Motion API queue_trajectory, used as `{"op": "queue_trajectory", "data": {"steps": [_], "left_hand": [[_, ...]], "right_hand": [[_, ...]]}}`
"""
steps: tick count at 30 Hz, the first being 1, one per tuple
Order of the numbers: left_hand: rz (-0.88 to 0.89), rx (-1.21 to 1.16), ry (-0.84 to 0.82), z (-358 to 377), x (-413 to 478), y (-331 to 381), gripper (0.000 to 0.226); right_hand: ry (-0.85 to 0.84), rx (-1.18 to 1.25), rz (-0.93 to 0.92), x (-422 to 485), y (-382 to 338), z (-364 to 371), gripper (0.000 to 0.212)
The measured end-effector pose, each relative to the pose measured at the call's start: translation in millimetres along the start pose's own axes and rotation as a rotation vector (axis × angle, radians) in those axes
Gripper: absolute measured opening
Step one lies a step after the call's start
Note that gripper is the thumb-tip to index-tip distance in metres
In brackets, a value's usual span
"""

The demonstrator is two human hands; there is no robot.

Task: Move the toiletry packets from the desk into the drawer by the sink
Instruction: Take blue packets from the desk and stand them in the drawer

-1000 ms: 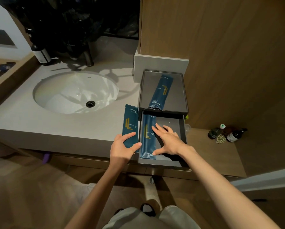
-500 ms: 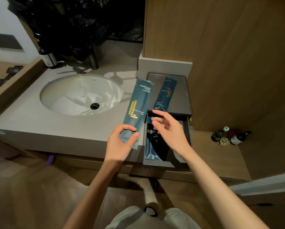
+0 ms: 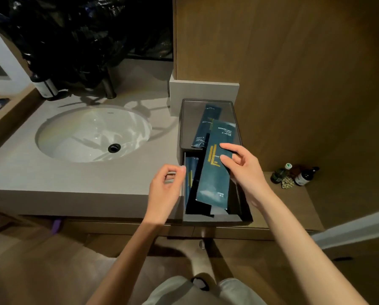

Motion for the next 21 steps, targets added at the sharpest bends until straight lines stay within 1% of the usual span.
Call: {"op": "queue_trajectory", "data": {"steps": [2, 4, 6, 7, 9, 11, 14, 16, 21], "left_hand": [[-0.069, 0.052, 0.009, -3.1, 10.3, -14.7, 0.003], [-0.167, 0.163, -0.018, -0.8, 22.6, -33.8, 0.020], [-0.243, 0.275, -0.082, 6.9, 34.2, -49.5, 0.045], [-0.263, 0.338, -0.113, 12.1, 39.3, -55.9, 0.055], [-0.285, 0.488, -0.143, 22.4, 46.7, -66.0, 0.070], [-0.305, 0.600, -0.148, 30.2, 51.0, -72.1, 0.079], [-0.341, 0.665, -0.139, 36.3, 54.6, -78.0, 0.089], [-0.371, 0.701, -0.122, 37.2, 55.7, -79.8, 0.089], [-0.410, 0.706, -0.096, 37.4, 56.5, -82.1, 0.084]], "right_hand": [[-0.083, -0.045, 0.085, -3.6, 5.6, -9.0, 0.025], [-0.174, -0.048, 0.157, -8.4, 14.3, -13.3, 0.023], [-0.249, -0.100, 0.217, -12.9, 23.3, -14.6, 0.023], [-0.280, -0.126, 0.247, -14.9, 27.7, -14.2, 0.023], [-0.315, -0.160, 0.306, -17.0, 37.8, -13.8, 0.024], [-0.301, -0.215, 0.345, -13.8, 47.5, -13.5, 0.025], [-0.236, -0.324, 0.341, -1.5, 54.3, -10.4, 0.028], [-0.203, -0.343, 0.332, 7.3, 57.6, -5.8, 0.029], [-0.143, -0.365, 0.297, 28.5, 72.3, 4.5, 0.032]]}}
Point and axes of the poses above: each hand's wrist, its own x-axis towards the middle knuckle, its own z-axis out of the palm, y = z × x, the point moved 4 cm from there along x, towards the middle knuckle, and after that the axes turned 13 degrees about -y, right-handed, at the moved point
